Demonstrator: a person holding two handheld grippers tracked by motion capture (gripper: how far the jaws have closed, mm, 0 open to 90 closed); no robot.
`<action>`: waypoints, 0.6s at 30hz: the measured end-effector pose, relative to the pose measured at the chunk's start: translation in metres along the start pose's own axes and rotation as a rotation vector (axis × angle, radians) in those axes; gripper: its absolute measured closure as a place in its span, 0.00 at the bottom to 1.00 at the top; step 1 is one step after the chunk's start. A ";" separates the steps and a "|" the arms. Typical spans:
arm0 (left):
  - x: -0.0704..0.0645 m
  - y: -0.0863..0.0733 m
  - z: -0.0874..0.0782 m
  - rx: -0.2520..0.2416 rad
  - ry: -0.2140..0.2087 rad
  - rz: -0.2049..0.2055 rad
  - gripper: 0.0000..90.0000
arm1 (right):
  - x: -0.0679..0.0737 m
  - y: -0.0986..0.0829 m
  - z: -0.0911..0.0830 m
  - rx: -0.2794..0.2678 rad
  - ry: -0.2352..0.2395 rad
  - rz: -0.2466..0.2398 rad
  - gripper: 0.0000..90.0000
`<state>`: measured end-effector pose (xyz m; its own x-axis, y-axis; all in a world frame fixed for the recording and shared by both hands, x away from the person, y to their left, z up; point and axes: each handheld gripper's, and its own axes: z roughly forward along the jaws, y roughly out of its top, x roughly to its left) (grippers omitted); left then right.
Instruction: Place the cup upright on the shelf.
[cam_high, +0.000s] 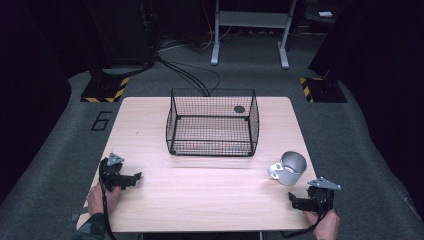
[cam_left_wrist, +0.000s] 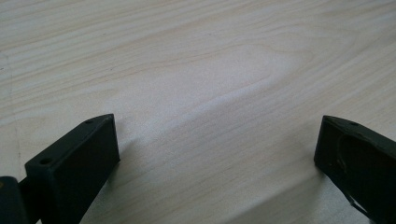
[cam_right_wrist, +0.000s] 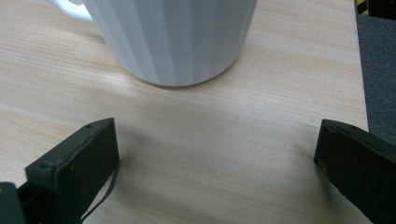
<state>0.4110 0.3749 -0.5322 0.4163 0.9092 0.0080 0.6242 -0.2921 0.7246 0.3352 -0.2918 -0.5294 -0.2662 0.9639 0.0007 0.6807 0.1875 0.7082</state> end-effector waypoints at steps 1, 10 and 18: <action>0.000 0.000 0.000 0.000 0.000 0.000 0.00 | 0.000 0.000 0.000 0.000 -0.001 0.001 0.00; 0.000 0.000 0.000 0.000 0.000 0.000 0.00 | 0.000 0.000 0.000 0.001 -0.004 0.004 0.00; 0.000 0.000 0.000 0.000 0.000 0.000 0.00 | 0.001 0.002 -0.001 0.014 -0.003 0.023 0.00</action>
<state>0.4111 0.3749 -0.5321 0.4161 0.9093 0.0076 0.6244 -0.2918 0.7245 0.3353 -0.2911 -0.5275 -0.2481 0.9686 0.0146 0.6958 0.1677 0.6983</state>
